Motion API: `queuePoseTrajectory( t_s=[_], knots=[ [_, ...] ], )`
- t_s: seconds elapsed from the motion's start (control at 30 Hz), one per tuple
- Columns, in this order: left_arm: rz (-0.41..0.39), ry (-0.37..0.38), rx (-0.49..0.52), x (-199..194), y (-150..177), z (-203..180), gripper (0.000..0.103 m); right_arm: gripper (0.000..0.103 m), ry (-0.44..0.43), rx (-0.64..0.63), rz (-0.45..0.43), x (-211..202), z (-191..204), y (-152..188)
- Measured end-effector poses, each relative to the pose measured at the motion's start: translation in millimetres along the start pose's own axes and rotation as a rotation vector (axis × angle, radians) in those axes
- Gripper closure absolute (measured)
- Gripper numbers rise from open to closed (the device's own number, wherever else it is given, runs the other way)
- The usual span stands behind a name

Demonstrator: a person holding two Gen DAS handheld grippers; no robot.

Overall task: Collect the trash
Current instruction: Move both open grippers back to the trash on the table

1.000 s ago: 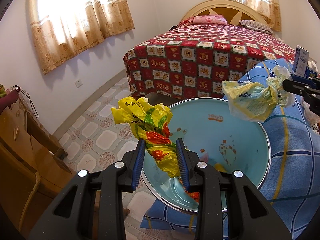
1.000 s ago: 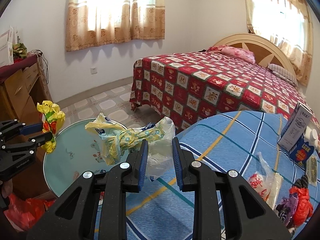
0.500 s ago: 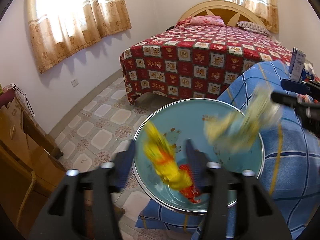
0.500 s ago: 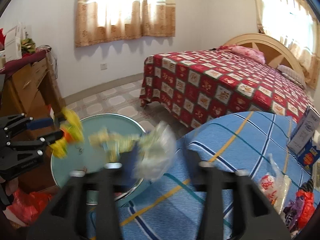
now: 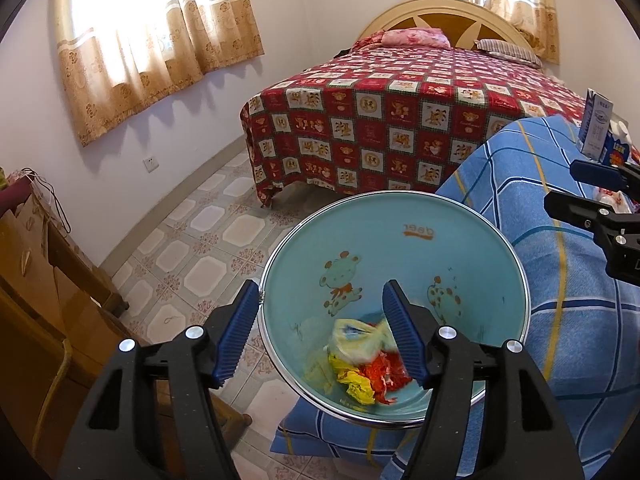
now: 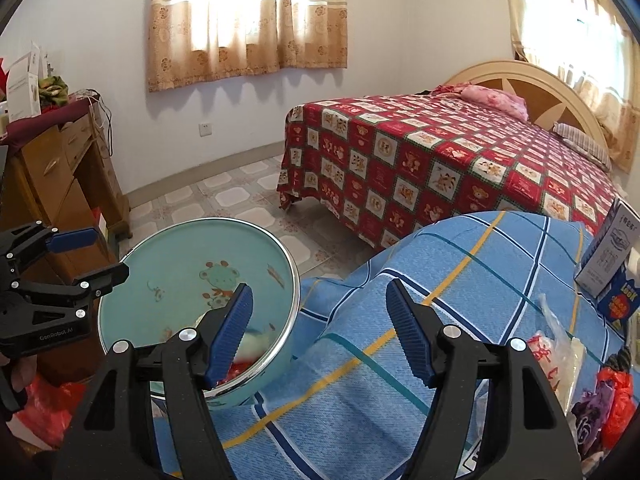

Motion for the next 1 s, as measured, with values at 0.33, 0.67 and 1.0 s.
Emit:
queuePoseTrajectory(
  t_s=[0.33, 0.67, 1.0],
  knots=[
    [0.007, 0.011, 0.004, -0.9, 2.5, -7.7, 0.025, 0.03, 0.066, 0.002, -0.007, -22.4, -16.0, 10.9],
    [0.012, 0.106, 0.135, -2.5, 4.7, -81.1, 0.022, 0.026, 0.291, 0.149, -0.019, -120.1, -111.2, 75.0],
    [-0.045, 0.242, 0.211, -21.4, -17.7, -180.1, 0.022, 0.025, 0.555, 0.36, 0.029, -184.0, -210.2, 148.2]
  ],
)
Point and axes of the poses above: each gripper's, at about its wrist camera, not at the fingertips, and x roughly the way its jaws point, z to its left, y to its underside, the point moved 1 cm from there along x, roughly the way its jaws point, and after that the axes turned 1 degree about -z, right-handed, at the moved point
